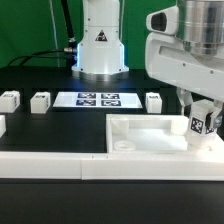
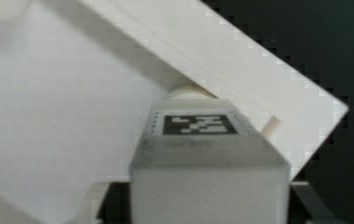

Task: Assemble square table

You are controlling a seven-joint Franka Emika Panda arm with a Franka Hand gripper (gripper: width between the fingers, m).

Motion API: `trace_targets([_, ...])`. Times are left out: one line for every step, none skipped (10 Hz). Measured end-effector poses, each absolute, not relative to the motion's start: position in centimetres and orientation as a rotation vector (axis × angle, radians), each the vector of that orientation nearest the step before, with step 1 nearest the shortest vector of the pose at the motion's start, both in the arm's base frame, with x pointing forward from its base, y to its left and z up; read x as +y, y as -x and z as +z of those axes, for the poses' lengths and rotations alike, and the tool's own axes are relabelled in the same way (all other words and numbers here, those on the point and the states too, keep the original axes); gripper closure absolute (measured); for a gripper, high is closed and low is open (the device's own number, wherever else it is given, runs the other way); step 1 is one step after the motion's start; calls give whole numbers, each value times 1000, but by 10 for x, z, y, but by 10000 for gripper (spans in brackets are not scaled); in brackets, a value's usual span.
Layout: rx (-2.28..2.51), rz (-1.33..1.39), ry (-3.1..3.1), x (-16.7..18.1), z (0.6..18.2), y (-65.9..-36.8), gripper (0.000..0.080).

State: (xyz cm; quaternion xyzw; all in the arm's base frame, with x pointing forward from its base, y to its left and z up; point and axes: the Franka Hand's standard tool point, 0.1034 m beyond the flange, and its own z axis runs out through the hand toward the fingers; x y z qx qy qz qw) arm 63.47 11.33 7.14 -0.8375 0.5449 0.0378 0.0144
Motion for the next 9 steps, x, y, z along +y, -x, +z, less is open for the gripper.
trace_targets([1892, 116, 2479, 113, 71, -635, 509])
trace_targets([1949, 121, 2431, 112, 72, -634, 509])
trace_targets([1956, 122, 2426, 112, 71, -634, 504])
trace_targets([1933, 123, 2445, 113, 71, -634, 504])
trace_targets([1872, 119, 2488, 113, 72, -634, 302])
trace_targets([1746, 105, 2569, 117, 75, -632, 302])
trace_targets([1614, 85, 2657, 123, 77, -631, 178])
trace_targets([1439, 62, 2779, 133, 77, -629, 158])
trace_targets([1292, 42, 2861, 140, 75, -626, 158])
